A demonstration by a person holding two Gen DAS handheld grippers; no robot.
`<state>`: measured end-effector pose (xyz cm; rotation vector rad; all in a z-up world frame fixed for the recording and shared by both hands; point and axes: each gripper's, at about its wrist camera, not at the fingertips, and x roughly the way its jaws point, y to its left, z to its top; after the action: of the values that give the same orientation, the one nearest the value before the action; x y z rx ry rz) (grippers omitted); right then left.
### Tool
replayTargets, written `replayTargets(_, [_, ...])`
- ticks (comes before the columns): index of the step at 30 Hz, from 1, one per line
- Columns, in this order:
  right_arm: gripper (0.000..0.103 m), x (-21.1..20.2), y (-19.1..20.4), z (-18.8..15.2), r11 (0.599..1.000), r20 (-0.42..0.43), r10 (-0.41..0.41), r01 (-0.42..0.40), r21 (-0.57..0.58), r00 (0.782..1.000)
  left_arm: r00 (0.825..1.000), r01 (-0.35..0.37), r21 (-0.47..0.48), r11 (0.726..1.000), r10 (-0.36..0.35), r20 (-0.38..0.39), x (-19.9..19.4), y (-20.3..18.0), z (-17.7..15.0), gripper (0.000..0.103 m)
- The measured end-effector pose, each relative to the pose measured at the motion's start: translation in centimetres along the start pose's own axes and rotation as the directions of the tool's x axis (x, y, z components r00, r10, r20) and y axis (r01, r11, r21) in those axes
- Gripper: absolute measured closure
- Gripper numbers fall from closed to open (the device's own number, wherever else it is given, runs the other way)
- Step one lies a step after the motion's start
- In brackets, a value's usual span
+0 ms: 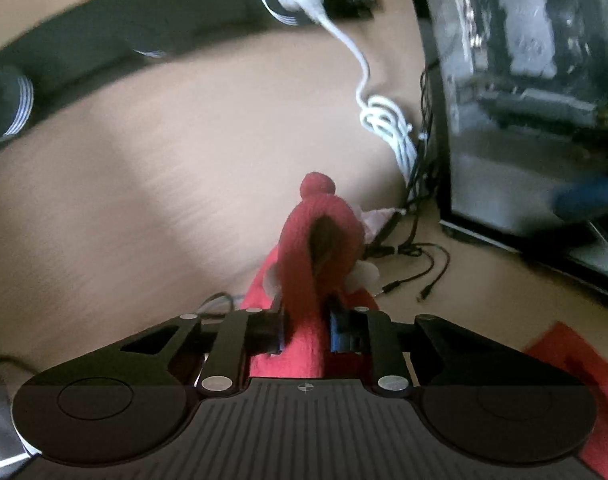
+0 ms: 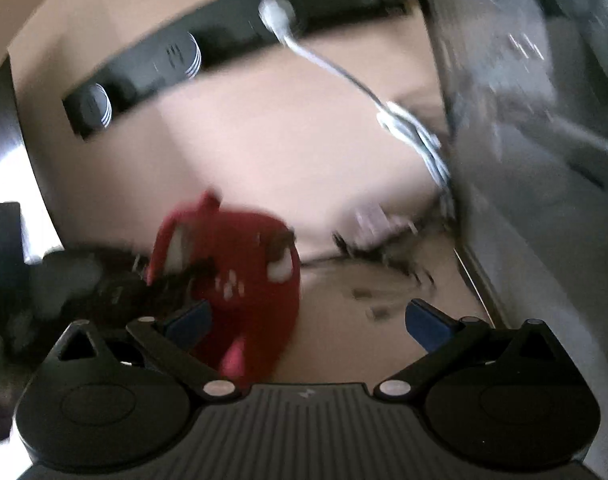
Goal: Fold clothes
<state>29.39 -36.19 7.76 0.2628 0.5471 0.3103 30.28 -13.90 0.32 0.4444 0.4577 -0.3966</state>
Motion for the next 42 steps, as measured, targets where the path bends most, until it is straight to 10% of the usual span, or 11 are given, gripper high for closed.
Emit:
replayTargets(12, [0.000,13.2,1.3,6.1,0.996,-0.165,0.078,-0.071,0.053,0.983,0.998,0.054,-0.137,0.989,-0.058,-0.024,-5.5,2.5,-3.3,0.083])
replayTargets(15, [0.000,14.4,0.4,6.3,0.995,-0.192,0.084,-0.070,0.077,0.978,0.994,0.094,-0.178,0.980,-0.101,-0.031,-5.0,2.4,-2.9,0.047])
replayTargets(21, [0.000,10.3,-1.4,4.7,0.993,-0.111,0.040,-0.027,0.113,0.993,0.993,0.116,-0.028,0.993,-0.116,-0.014,0.6,-1.8,0.5,0.012])
replayTargets(27, [0.000,6.6,-2.0,3.9,0.983,-0.066,0.118,-0.107,0.151,0.991,0.997,0.028,0.241,0.970,-0.011,-0.070,8.5,-6.1,1.6,0.009])
replayTargets(28, [0.000,6.3,-2.2,4.0,0.981,-0.060,0.126,-0.115,0.157,0.990,0.997,0.015,0.256,0.967,0.004,-0.073,9.6,-6.3,1.7,0.013])
replayTargets(31, [0.000,6.0,-2.7,4.1,0.981,-0.054,0.113,-0.103,0.161,0.992,0.998,0.026,0.241,0.970,-0.009,-0.068,9.6,-5.3,1.9,0.085])
replayTargets(42, [0.013,11.4,-1.0,4.3,0.960,-0.143,0.224,-0.193,0.205,0.964,0.977,0.207,0.076,0.975,-0.210,0.041,-5.2,1.3,-0.3,0.087])
